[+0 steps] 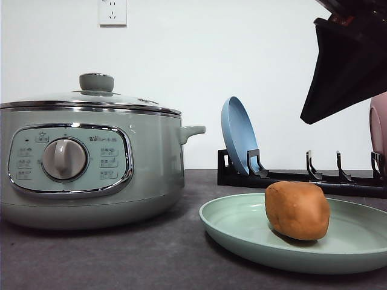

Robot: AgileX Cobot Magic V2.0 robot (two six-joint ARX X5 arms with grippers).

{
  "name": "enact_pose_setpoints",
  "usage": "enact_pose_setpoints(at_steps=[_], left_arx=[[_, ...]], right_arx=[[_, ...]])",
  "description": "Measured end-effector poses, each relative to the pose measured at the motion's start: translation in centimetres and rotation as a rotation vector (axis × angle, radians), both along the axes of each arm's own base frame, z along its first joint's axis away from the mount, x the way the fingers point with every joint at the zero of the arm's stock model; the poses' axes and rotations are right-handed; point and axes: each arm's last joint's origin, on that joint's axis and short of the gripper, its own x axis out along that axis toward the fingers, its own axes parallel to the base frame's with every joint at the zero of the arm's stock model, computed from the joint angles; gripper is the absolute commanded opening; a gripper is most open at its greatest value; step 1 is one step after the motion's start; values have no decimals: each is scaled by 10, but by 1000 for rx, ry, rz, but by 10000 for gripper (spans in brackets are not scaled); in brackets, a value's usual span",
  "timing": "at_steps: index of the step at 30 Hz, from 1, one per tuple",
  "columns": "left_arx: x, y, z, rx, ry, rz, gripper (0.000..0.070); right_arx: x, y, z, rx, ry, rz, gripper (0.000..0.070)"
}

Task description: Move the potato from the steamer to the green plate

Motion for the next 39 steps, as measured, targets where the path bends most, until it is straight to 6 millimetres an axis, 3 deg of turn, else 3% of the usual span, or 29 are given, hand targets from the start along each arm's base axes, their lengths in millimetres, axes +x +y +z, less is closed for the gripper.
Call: enact_pose_setpoints(at_steps=[5,8,11,15,19,25,32,39], left_arx=[[-20,28,36,-113,-361,50,0],[-35,49,47,-148,-525,127,0],[-52,70,46,-158,-651,228,0],[-70,89,31,-135,-788,371,0],[-86,101,4,-96,-907,527,0],[-101,108,-58,-66,-989,629,0],[-98,112,-144,8,-886,740,0],[-98,115,-201,22,-799,826,0]], right_arx=[[0,0,0,0,0,0,0],[0,0,0,0,0,0,0],[0,0,0,0,0,0,0],[0,0,0,0,0,0,0],[0,0,0,0,0,0,0],[0,0,0,0,0,0,0],[0,0,0,0,0,0,0],[0,0,0,0,0,0,0]])
